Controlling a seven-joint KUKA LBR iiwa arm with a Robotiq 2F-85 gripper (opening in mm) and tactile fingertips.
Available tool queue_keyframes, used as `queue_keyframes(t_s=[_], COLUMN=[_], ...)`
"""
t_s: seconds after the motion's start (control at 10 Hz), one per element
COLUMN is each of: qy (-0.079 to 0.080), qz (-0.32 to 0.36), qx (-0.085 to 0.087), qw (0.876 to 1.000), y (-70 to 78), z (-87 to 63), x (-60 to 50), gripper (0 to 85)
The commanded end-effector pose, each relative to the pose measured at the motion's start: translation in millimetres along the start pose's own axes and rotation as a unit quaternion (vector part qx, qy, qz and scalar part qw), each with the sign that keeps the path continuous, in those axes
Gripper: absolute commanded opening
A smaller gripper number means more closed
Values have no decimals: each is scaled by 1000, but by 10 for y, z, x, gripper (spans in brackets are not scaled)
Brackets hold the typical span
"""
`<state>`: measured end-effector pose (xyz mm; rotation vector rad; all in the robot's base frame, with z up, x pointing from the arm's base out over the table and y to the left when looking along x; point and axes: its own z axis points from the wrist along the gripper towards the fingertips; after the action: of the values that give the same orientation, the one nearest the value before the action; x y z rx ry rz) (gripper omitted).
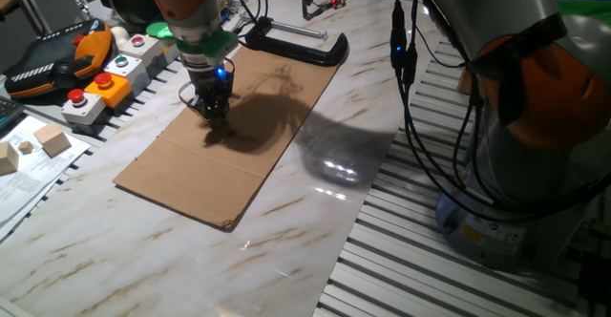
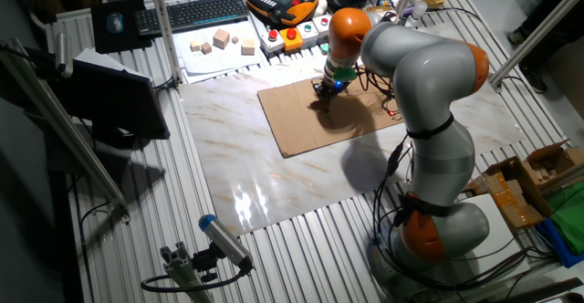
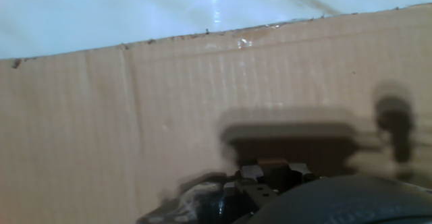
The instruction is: Hold a small block with the gripper and sweep it from left to right on the table
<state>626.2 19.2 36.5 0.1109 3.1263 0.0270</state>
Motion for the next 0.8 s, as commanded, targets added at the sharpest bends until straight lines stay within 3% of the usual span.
queue_keyframes(t_s=[0.0, 0.7], qy=[0, 1], qz=[1, 10], qx=[1, -2], qw=[1000, 1000], y=[20, 217], z=[0, 22], x=[-1, 26], gripper=[7, 7])
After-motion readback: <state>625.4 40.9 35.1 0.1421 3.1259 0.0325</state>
